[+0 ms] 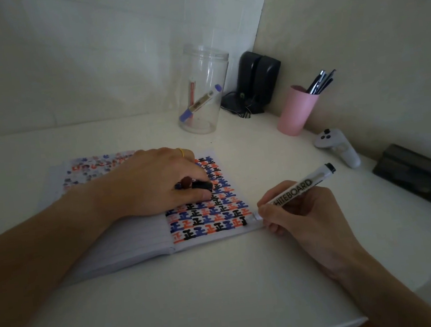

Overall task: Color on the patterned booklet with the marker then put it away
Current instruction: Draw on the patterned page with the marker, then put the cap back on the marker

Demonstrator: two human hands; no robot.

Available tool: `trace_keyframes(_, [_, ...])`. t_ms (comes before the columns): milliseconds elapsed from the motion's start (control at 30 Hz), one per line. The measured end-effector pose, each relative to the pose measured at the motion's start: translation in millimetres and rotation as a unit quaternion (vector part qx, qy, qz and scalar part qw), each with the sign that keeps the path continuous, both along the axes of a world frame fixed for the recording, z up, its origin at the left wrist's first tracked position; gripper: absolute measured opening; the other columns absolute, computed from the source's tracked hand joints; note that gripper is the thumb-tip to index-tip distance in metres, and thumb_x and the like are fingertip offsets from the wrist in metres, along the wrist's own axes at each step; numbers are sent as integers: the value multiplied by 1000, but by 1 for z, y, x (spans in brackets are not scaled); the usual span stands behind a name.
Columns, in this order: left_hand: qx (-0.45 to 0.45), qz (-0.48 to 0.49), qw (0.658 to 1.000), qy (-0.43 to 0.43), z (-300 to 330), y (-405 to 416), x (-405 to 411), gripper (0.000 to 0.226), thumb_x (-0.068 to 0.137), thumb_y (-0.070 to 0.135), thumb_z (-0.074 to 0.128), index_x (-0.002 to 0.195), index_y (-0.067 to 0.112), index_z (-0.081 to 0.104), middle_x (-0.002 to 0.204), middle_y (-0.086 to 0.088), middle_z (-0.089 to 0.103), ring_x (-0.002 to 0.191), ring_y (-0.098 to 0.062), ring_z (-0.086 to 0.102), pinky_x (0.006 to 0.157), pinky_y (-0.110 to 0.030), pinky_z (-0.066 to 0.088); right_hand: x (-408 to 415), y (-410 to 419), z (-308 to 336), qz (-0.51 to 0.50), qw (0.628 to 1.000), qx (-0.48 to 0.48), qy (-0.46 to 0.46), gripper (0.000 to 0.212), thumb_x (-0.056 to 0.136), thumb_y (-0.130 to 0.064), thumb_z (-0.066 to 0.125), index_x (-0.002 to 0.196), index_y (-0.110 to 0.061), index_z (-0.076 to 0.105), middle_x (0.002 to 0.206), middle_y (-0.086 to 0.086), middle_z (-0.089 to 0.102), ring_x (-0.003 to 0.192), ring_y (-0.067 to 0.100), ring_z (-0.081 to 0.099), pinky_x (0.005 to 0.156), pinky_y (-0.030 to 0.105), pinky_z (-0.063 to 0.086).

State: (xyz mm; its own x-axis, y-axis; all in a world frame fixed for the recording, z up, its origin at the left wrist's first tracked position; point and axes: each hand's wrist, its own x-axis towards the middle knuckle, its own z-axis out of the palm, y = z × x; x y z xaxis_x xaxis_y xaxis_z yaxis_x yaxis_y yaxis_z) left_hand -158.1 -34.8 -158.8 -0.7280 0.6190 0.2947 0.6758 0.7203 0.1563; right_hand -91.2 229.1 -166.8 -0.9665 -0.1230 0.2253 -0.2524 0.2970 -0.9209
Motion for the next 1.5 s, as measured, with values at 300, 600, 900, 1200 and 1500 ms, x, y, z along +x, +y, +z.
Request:
trace_keyframes(300, [-1,-3,1000,5,0,0,0,45,88,73,39,113,46,64,93,18,56,82,0,56,65,-28,44,-3,0,-2,-50,999,17,6,10,77,-1,72,71,-9,72,58,-1,65,56,12,57,56,25,47])
trace_keyframes(600, [-3,6,1000,-7,1,-1,2,44,89,72,40,114,44,64,95,19,55,83,-2,56,71,-34,50,-9,-1,12,-55,994,-67,-62,11,81,-3,69,71,-9,72,60,7,62,55,17,53,49,24,42])
trace_keyframes(900, [-11,16,1000,-7,4,1,8,44,92,69,39,115,41,64,102,11,59,88,-3,56,76,-36,52,-89,-43,36,-84,931,-318,-157,3,80,-4,66,81,-3,68,71,7,62,59,15,53,54,25,44])
trace_keyframes(1200, [172,118,977,53,-3,4,-1,42,90,54,54,122,31,68,104,8,58,83,-4,57,77,-24,51,-97,-41,8,-19,908,-402,-121,22,85,8,66,95,-8,56,80,13,71,76,23,70,79,33,57])
trace_keyframes(1500, [242,132,959,67,4,6,2,21,84,42,73,101,31,77,90,13,72,75,-1,65,73,-12,47,-85,-53,12,47,919,-377,-107,17,78,3,68,93,-2,62,85,20,70,79,28,72,74,30,62])
